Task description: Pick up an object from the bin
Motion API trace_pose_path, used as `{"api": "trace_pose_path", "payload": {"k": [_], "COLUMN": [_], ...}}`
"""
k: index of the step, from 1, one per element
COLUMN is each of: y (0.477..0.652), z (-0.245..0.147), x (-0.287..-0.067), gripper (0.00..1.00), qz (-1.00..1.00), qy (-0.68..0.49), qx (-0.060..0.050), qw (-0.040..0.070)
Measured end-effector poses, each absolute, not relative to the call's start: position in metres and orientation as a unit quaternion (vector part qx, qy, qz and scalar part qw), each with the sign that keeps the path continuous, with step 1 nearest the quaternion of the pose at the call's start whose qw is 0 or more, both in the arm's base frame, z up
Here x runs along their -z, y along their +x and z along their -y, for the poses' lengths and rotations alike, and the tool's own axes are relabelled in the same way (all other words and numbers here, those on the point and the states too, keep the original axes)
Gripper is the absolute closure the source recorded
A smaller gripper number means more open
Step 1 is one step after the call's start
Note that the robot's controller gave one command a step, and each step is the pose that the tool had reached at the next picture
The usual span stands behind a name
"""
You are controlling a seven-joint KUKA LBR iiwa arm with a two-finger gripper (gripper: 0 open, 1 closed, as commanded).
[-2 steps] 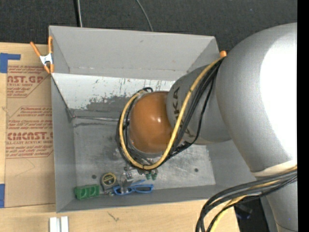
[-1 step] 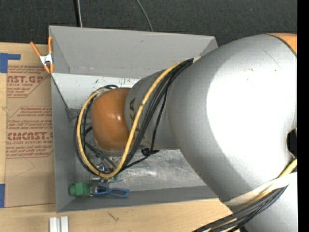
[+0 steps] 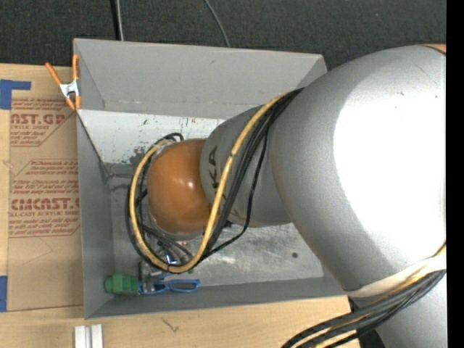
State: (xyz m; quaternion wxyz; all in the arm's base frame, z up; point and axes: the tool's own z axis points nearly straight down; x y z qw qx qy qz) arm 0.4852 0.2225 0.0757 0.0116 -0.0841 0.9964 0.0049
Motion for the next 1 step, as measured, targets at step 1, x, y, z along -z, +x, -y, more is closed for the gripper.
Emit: {"api": "trace_pose_path", "payload": {"k": [1], "y": [0.4904], "z": [-0.1772], "x": [-0.075], "gripper": [0.0], "qz": [-0.994], "qy": [-0.107], "qx": [-0.004], "qw": [0.008]}}
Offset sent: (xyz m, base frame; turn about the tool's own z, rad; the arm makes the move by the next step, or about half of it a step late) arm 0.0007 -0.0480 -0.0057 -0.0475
